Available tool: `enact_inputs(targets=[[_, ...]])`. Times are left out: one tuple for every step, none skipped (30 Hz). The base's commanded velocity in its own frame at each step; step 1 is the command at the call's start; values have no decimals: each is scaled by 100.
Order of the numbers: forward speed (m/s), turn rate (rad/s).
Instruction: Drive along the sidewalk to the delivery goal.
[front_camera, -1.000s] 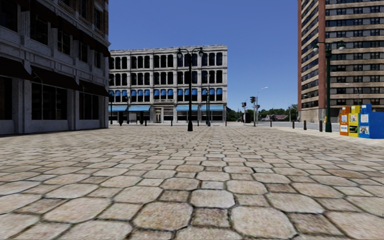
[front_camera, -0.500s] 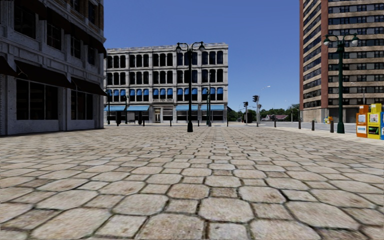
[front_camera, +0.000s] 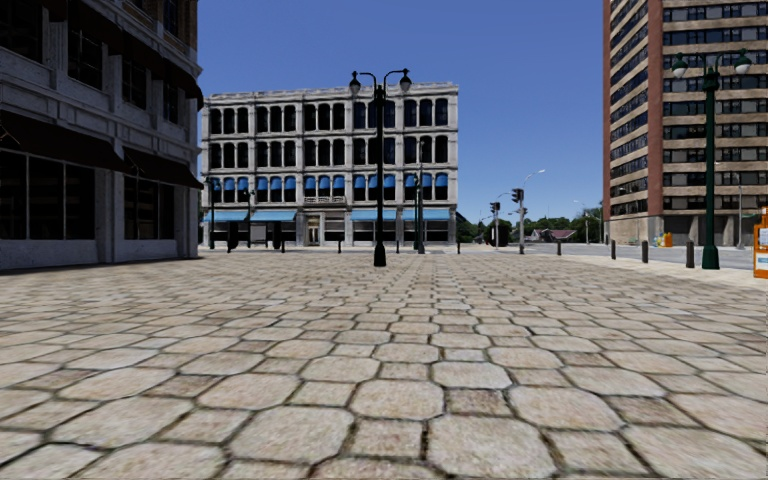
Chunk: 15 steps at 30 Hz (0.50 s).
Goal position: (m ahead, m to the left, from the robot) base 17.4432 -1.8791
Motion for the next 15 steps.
enact_inputs(targets=[[200, 0], [200, 0], [200, 0], [200, 0], [200, 0], [200, 0], [200, 0], [200, 0], [200, 0], [200, 0], [200, 0], [200, 0], [200, 0], [200, 0], [200, 0]])
